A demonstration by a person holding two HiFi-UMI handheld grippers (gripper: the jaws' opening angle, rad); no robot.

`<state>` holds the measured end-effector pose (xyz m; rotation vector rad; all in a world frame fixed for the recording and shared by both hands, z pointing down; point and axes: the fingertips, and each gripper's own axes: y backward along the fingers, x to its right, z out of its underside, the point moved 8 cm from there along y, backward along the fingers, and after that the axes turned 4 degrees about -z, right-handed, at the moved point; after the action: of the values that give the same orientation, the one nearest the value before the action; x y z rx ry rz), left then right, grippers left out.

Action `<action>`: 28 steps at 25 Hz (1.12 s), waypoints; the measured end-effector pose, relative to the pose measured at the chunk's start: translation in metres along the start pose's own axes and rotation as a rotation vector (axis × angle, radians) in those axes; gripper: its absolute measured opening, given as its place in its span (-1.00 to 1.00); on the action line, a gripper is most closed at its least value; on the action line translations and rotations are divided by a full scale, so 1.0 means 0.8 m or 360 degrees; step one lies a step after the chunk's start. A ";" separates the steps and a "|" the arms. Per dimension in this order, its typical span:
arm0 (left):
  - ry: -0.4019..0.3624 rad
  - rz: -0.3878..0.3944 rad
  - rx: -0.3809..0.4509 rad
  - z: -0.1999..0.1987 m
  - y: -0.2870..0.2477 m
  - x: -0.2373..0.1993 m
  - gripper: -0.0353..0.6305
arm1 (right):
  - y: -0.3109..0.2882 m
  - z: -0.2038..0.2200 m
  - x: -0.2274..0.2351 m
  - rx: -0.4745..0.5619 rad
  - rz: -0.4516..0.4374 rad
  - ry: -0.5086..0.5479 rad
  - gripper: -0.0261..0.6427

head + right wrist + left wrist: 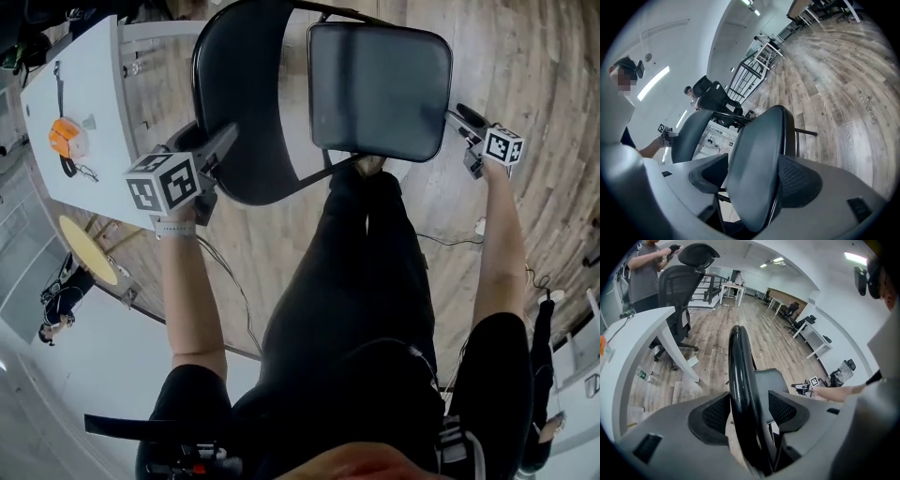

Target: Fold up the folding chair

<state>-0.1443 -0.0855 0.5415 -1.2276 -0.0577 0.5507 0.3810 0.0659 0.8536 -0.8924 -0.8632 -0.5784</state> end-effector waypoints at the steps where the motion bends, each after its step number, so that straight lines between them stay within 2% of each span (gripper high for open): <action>1: -0.0006 -0.0006 -0.0015 0.000 -0.003 0.001 -0.17 | -0.004 0.001 0.011 -0.0021 -0.0019 -0.0020 0.02; 4: -0.0014 -0.0025 -0.0054 0.001 -0.010 0.003 -0.17 | -0.019 0.008 0.041 -0.0086 -0.0108 -0.0091 0.04; 9: -0.0010 -0.0080 -0.0136 0.001 -0.024 0.003 -0.18 | -0.032 0.022 0.078 -0.0155 -0.0170 -0.0298 0.09; 12: -0.0021 -0.0088 -0.0176 -0.003 -0.032 0.004 -0.18 | -0.035 0.025 0.087 -0.0110 -0.0266 -0.0363 0.10; 14: -0.0024 -0.0087 -0.0193 -0.006 -0.036 0.006 -0.18 | -0.035 0.030 0.094 -0.0101 -0.0276 -0.0420 0.10; 18: -0.0044 -0.0085 -0.0234 -0.010 -0.042 0.008 -0.36 | -0.040 0.029 0.098 -0.0147 -0.0341 -0.0414 0.11; 25: -0.0029 0.0017 -0.0261 -0.011 -0.043 0.009 -0.57 | -0.074 0.037 0.106 -0.0167 -0.0482 -0.0482 0.11; 28: -0.0020 0.0033 -0.0254 -0.014 -0.043 0.011 -0.62 | -0.089 0.037 0.100 -0.0141 -0.0598 -0.0519 0.09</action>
<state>-0.1205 -0.0993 0.5662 -1.3817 -0.1013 0.5801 0.3600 0.0471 0.9611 -0.9252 -1.3248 -0.8137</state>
